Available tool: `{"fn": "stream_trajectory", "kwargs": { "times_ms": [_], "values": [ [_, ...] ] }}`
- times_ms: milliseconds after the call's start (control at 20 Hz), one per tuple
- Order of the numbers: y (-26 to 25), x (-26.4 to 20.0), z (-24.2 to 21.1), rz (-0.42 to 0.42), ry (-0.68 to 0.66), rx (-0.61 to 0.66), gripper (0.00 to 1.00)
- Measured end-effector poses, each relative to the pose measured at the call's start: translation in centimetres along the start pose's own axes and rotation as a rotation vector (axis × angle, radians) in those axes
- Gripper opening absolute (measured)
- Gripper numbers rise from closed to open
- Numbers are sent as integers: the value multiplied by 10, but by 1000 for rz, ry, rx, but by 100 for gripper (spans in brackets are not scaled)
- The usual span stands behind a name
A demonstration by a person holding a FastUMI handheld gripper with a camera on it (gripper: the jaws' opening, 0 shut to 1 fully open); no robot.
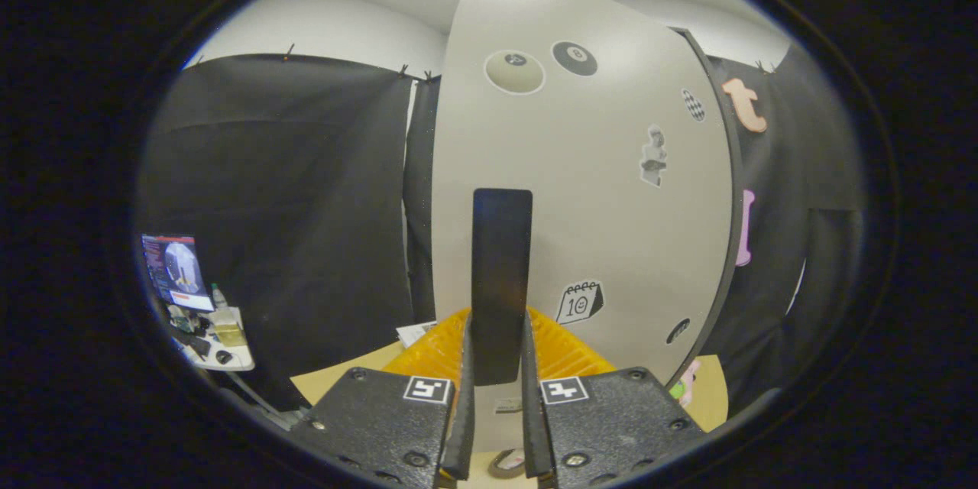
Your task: Open the shoe cabinet door, grab the shoes and put them into the shoe cabinet, then close the shoe cabinet door.
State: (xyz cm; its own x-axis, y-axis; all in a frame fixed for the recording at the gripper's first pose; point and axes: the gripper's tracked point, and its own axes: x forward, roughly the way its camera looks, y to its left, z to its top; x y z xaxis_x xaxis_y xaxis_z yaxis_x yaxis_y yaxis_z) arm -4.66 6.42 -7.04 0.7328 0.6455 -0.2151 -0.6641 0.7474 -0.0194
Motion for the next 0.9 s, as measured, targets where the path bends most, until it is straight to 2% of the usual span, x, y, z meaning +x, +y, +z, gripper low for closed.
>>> {"fn": "stream_trajectory", "kwargs": {
  "times_ms": [350,600,700,900],
  "values": [
    [-40,-54,-5,64,24,130,29],
    [-46,-97,-13,14,3,97,29],
    [-52,-99,-15,3,11,120,29],
    [-86,-133,-15,-71,17,109,28]
  ]
}}
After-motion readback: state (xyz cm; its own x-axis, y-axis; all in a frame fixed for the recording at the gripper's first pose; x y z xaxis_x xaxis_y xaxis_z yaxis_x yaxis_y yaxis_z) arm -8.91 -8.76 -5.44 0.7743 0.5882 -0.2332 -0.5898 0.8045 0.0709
